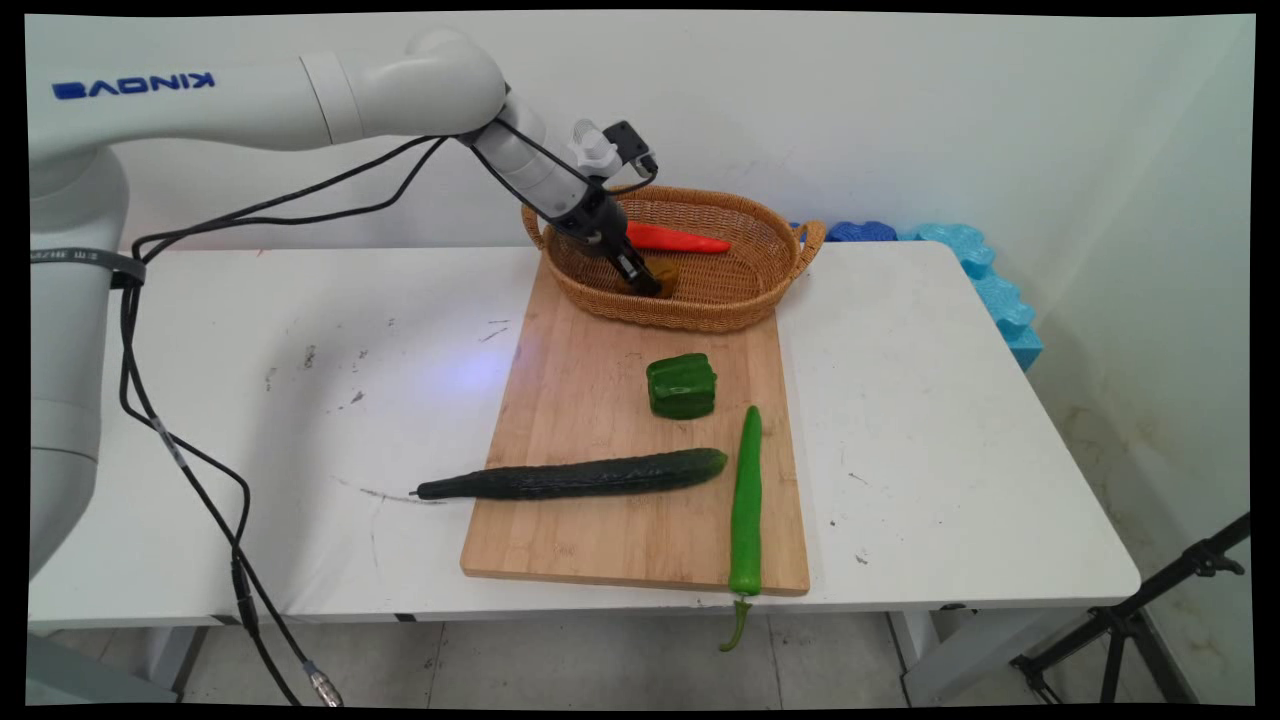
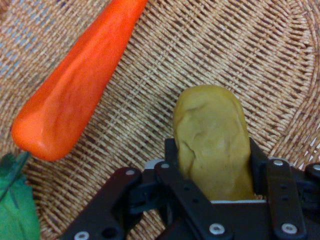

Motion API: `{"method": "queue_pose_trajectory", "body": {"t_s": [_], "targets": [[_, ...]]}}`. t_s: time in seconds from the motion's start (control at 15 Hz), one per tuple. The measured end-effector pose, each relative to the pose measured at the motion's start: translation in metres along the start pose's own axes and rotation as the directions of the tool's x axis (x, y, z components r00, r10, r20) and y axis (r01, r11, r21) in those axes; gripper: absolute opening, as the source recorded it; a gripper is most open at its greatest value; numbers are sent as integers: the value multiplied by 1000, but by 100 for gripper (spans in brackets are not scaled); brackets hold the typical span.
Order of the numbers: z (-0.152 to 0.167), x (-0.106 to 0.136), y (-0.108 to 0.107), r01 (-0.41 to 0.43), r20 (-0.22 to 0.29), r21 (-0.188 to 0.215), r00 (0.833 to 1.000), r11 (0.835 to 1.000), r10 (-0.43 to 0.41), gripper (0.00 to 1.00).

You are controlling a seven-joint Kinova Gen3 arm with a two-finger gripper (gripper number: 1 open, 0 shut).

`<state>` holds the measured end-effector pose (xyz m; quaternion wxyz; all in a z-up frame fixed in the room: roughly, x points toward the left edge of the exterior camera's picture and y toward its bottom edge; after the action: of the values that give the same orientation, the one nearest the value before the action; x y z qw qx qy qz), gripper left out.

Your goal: Place the picked object on the cutting board

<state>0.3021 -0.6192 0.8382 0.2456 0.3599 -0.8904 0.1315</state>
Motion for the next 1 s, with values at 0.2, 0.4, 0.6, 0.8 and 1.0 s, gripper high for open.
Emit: {"method": "queue_pose_trajectory", "body": {"t_s": [0.2,0.4,0.6,0.8,1.0], "targets": [[-1,2,0,-5,-1,-2,1000,1000,5,0],[-9,7,1,-19,-12,1,1000,1000,19,0],[-25,12,2,-44,-30,6,999,999,44,0],[-44,13,5,-67,-45,10,997,998,68,0],[-62,11,11,-84,-56,10,995,996,84,0]]}}
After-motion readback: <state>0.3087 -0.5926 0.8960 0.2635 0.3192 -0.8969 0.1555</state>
